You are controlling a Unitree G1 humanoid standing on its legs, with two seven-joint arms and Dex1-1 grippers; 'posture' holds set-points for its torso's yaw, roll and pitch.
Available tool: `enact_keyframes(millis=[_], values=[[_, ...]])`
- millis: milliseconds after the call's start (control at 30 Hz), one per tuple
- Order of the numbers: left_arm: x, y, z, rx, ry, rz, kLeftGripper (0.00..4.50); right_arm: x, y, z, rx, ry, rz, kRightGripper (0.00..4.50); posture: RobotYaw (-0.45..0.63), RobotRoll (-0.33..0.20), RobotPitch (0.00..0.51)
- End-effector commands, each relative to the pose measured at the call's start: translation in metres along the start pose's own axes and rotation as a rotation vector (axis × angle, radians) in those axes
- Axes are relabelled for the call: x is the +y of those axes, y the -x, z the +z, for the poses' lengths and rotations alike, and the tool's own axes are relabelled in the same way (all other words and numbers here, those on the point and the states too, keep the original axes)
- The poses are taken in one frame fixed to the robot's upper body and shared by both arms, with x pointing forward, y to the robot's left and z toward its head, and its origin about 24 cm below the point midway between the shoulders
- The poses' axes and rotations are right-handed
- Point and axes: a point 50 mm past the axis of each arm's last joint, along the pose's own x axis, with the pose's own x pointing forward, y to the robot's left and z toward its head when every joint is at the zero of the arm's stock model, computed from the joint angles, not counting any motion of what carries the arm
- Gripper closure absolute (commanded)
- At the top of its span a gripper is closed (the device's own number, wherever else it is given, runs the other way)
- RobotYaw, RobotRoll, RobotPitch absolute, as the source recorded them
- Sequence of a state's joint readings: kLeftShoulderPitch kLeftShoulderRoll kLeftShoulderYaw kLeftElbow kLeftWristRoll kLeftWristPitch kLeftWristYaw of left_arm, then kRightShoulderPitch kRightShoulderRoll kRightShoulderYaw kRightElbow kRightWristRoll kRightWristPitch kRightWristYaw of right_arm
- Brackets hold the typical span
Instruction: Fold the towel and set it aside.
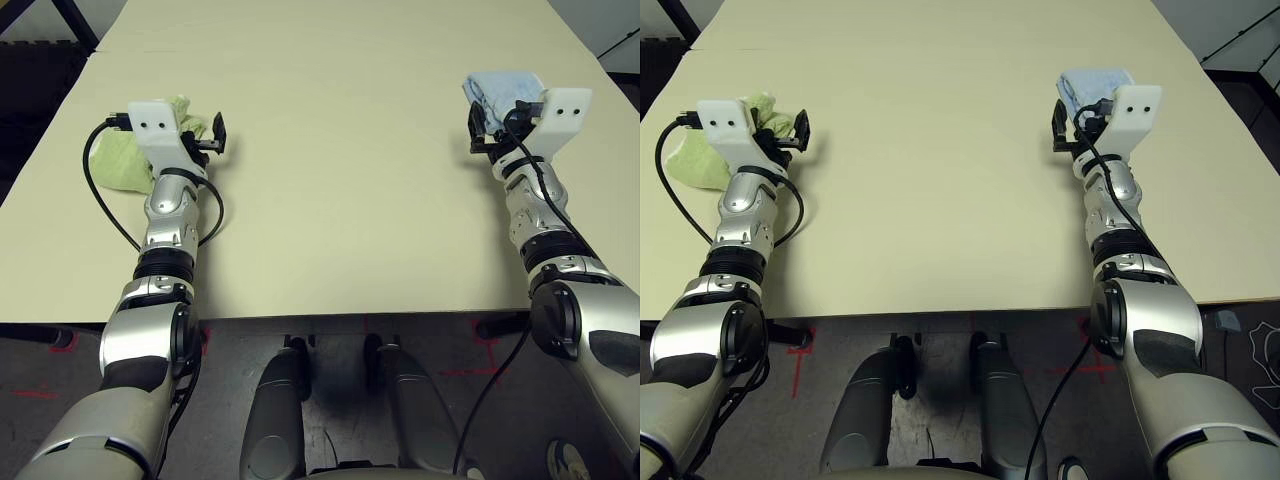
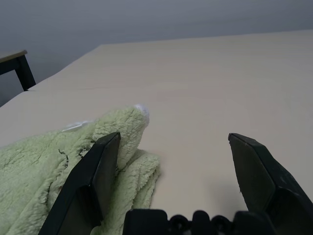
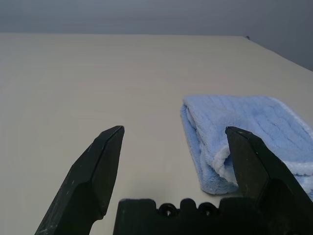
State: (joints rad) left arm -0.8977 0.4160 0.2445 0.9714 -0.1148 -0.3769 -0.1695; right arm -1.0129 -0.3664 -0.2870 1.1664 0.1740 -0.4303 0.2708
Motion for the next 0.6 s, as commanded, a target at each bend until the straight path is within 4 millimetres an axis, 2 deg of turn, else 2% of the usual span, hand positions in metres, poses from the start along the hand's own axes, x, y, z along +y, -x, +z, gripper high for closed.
enact_keyframes(millis=[33, 600], values=[[0.0052, 0.0050, -0.0025, -0.005, -0.020, 0.015, 0.02, -0.0001, -0.0001, -0.0013, 0.015, 0.002, 0.000, 0.00, -0.01, 0.000, 0.249], [0.0082, 0.0033, -0.0004, -0.004, -0.026, 0.024, 0.02, 0.0017, -0.0019, -0.0002, 0.015, -0.004, -0.003, 0.00, 0.00, 0.000, 0.234]])
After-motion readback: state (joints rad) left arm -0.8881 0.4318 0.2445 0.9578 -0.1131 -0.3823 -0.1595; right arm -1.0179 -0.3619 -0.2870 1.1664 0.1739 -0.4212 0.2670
